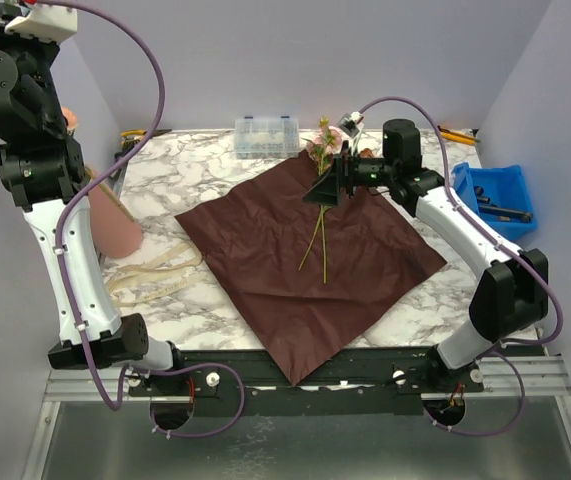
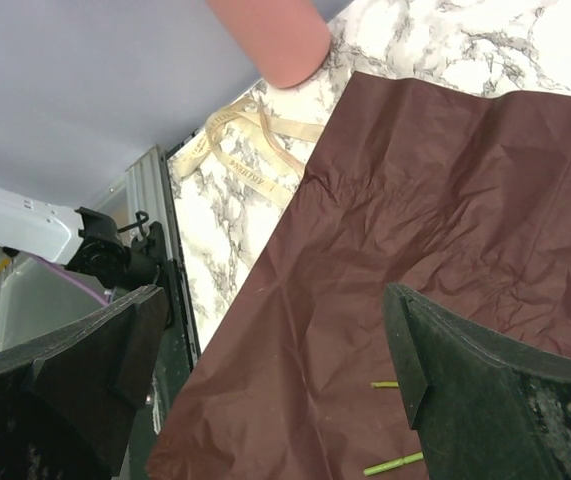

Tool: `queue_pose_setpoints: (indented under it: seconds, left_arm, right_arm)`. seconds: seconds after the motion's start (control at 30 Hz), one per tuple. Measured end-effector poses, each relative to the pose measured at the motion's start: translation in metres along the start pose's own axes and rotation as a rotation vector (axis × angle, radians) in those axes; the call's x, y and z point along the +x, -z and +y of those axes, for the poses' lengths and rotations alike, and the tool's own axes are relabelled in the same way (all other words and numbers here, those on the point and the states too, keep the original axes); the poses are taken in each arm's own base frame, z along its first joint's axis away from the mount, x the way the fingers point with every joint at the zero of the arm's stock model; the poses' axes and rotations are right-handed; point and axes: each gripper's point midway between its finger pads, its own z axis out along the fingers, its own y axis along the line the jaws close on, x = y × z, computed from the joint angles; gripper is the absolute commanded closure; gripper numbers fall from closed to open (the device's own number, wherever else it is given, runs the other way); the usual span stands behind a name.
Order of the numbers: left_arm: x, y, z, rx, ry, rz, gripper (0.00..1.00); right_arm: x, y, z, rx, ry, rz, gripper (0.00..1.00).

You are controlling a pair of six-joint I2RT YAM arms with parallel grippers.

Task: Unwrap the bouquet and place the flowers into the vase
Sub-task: Adjust the fake flower.

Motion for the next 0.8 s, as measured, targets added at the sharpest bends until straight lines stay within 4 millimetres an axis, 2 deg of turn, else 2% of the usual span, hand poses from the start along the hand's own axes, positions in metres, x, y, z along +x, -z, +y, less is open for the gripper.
queue_pose_setpoints:
  seconds: [0.23,0.47,0.6,0.8]
  left_arm:
    - [0.000,0.013,-0.036,0.158,0.134,-0.016,1.00]
    - [0.008,0.046,-0.097,0.379,0.382,0.020,1.00]
    - [0.007,0.066,-0.142,0.521,0.552,0.057,1.00]
    - [0.002,0.107,-0.234,0.756,0.764,0.167,1.00]
  right_arm:
    - [0.000,-0.004,0.004,-0.044,-0.064,0.001,0.00]
    - [-0.015,-0.008,0.019,-0.137,-0.123,-0.043,0.00]
    - [-0.015,-0.016,0.030,-0.185,-0.152,-0.047,0.00]
    - [-0.003,-0.043,0.047,-0.254,-0.180,-0.006,0.00]
